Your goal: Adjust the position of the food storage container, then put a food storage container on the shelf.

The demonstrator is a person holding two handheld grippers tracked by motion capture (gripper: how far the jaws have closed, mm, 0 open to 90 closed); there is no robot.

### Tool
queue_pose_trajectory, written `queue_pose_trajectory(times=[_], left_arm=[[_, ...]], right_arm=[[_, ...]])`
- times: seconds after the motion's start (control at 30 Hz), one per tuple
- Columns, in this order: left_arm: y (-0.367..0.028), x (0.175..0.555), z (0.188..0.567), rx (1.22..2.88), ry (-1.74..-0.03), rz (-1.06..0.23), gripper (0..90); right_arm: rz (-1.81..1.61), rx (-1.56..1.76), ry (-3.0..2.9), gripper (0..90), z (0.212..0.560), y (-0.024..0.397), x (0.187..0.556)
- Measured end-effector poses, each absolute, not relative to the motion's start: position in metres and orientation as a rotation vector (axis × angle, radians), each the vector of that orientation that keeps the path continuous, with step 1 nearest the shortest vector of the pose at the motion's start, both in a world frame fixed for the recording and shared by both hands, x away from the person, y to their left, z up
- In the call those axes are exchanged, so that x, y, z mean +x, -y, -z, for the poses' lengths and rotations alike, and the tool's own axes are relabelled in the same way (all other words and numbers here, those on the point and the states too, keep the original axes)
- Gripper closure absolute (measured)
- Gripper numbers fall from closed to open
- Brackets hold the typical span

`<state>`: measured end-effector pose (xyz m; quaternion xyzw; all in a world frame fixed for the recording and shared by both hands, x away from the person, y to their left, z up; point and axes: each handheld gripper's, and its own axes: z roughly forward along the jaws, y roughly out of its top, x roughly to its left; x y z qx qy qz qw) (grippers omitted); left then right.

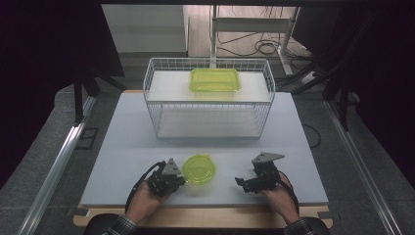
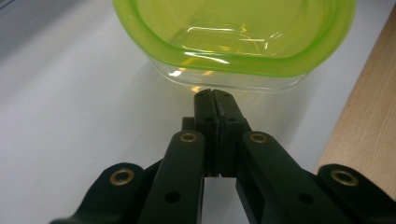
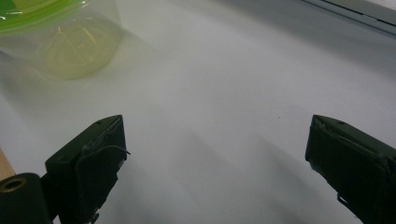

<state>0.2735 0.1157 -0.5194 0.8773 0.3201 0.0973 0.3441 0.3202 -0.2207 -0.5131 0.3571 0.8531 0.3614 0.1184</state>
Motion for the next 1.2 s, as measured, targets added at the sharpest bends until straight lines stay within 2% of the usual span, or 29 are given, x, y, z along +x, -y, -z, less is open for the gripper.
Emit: queue_pose_trajectory(times=[0.1, 0.13, 0.33, 0.4, 0.43, 0.5, 0.53, 0.67, 0.8, 1.2], left_arm=[[-0.117, 0.273, 0.521, 2.281, -0.851, -0.262, 84.5], [-0.119, 0.273, 0.521, 2.276, -0.869, -0.276, 80.0], [-0.138, 0.271, 0.522, 2.228, -0.977, -0.334, 28.6], [-0.142, 0.269, 0.522, 2.22, -0.991, -0.358, 19.7], [-0.145, 0.268, 0.522, 2.207, -0.998, -0.365, 11.9], [-0.146, 0.267, 0.522, 2.203, -0.997, -0.373, 9.7], [-0.147, 0.267, 0.522, 2.196, -0.998, -0.375, 5.9], [-0.15, 0.264, 0.524, 2.182, -0.996, -0.392, 3.4], [-0.155, 0.26, 0.525, 2.17, -0.987, -0.404, 1.9], [-0.156, 0.247, 0.529, 2.192, -0.965, -0.452, 1.3]], right_arm=[[-1.058, 1.044, -2.495, 5.2, 0.513, 0.221, 0.32], [-1.06, 1.045, -2.494, 5.2, 0.513, 0.221, 0.32], [-1.068, 1.047, -2.496, 5.2, 0.512, 0.222, 0.32], [-1.071, 1.048, -2.497, 5.1, 0.512, 0.222, 0.32], [-1.076, 1.049, -2.498, 5.0, 0.512, 0.222, 0.32], [-1.08, 1.049, -2.497, 5.0, 0.512, 0.222, 0.32], [-1.09, 1.048, -2.497, 4.8, 0.512, 0.222, 0.32], [-1.101, 1.048, -2.5, 3.6, 0.512, 0.223, 0.321], [-1.115, 1.049, -2.485, 1.1, 0.511, 0.222, 0.321], [-1.209, 1.118, -2.522, 2.2, 0.503, 0.216, 0.33]])
